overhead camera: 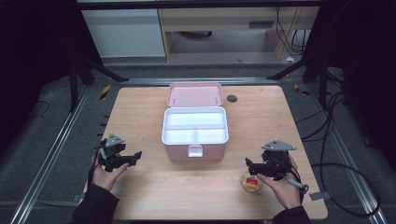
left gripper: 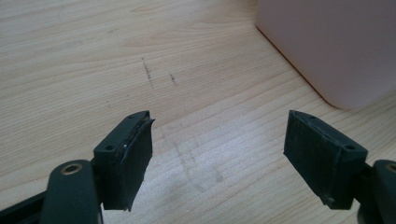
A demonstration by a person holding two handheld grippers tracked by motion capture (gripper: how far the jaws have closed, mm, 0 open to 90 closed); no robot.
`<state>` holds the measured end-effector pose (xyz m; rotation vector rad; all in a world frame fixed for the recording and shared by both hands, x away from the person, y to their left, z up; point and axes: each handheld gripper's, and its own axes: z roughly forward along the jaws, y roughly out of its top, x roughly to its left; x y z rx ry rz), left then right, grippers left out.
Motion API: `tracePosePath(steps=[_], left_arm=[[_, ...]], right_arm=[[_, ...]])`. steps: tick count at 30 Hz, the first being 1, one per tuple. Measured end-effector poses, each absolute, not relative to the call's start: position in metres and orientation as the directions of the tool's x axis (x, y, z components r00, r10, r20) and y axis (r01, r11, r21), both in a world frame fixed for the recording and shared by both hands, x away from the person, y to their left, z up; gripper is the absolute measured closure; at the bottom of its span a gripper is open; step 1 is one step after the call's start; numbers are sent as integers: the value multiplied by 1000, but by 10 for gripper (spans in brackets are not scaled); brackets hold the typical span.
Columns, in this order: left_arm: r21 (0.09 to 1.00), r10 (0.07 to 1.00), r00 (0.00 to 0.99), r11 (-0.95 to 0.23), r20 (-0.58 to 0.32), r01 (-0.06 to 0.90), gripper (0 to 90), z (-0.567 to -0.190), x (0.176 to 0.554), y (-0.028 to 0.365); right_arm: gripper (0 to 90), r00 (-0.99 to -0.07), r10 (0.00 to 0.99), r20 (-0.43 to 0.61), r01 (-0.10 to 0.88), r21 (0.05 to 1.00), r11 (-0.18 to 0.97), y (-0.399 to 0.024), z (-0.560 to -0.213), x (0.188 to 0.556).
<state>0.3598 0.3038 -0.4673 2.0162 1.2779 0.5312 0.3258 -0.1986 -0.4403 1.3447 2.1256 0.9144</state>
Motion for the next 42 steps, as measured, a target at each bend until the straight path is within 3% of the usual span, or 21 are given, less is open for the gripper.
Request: tracePosePath(steps=[21, 42], left_arm=[[704, 887, 463, -325, -5, 631, 235, -469, 359, 297], [683, 879, 477, -349, 2, 641, 232, -474, 360, 294]], right_arm=[[95, -487, 872, -49, 692, 588, 420, -178, -463, 313], [164, -507, 861, -35, 767, 439, 469, -177, -486, 307]])
